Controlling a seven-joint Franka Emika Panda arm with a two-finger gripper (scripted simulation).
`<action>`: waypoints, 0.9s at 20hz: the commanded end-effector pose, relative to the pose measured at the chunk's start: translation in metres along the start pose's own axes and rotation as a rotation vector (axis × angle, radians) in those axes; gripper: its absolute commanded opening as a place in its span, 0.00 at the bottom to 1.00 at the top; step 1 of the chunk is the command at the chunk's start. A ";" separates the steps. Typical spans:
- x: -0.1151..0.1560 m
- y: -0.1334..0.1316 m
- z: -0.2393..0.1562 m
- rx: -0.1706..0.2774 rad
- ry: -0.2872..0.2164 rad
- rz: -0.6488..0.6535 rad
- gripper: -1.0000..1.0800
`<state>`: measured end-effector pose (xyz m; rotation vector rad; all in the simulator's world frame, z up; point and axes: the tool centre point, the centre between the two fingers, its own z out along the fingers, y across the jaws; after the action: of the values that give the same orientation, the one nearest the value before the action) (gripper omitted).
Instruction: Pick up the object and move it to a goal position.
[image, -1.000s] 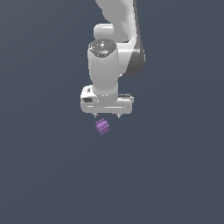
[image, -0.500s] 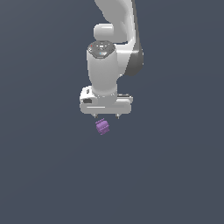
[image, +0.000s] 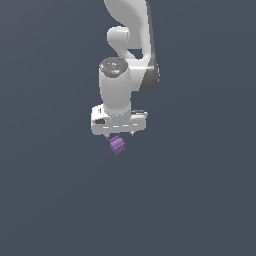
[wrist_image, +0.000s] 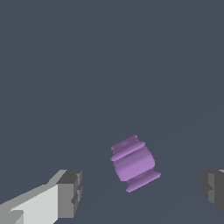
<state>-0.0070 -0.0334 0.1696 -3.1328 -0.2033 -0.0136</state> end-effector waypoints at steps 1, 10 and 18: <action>-0.004 0.003 0.010 -0.001 -0.002 -0.056 0.96; -0.022 0.012 0.049 -0.003 -0.007 -0.281 0.96; -0.035 0.016 0.071 -0.001 -0.009 -0.418 0.96</action>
<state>-0.0369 -0.0529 0.1013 -3.0356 -0.8143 0.0000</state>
